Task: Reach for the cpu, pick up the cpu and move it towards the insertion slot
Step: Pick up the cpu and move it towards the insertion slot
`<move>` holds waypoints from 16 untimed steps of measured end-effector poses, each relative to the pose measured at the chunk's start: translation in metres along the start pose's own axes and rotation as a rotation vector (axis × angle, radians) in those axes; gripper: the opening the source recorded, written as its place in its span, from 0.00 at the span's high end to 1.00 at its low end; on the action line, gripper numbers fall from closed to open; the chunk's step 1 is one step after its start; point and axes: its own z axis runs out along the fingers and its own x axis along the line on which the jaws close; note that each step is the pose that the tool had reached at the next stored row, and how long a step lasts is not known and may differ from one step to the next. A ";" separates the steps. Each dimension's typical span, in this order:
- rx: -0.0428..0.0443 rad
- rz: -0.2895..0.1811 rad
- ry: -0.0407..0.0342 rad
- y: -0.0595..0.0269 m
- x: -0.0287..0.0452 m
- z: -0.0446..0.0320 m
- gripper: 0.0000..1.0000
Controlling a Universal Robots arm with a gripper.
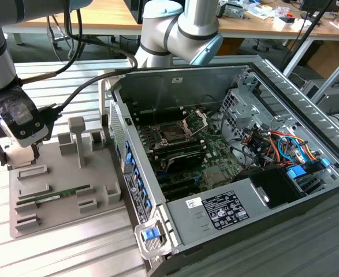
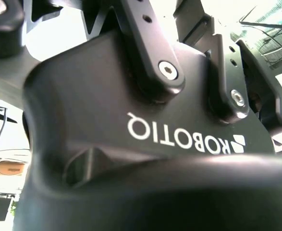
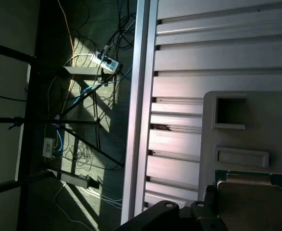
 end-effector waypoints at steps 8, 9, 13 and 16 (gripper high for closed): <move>-0.0001 0.000 -0.0001 0.0001 0.0000 -0.0039 0.45; -0.0001 0.000 -0.0001 0.0002 0.0000 -0.0043 0.45; -0.0002 0.000 -0.0001 0.0002 0.0001 -0.0068 0.45; -0.0003 0.000 -0.0001 0.0003 0.0001 -0.0080 0.45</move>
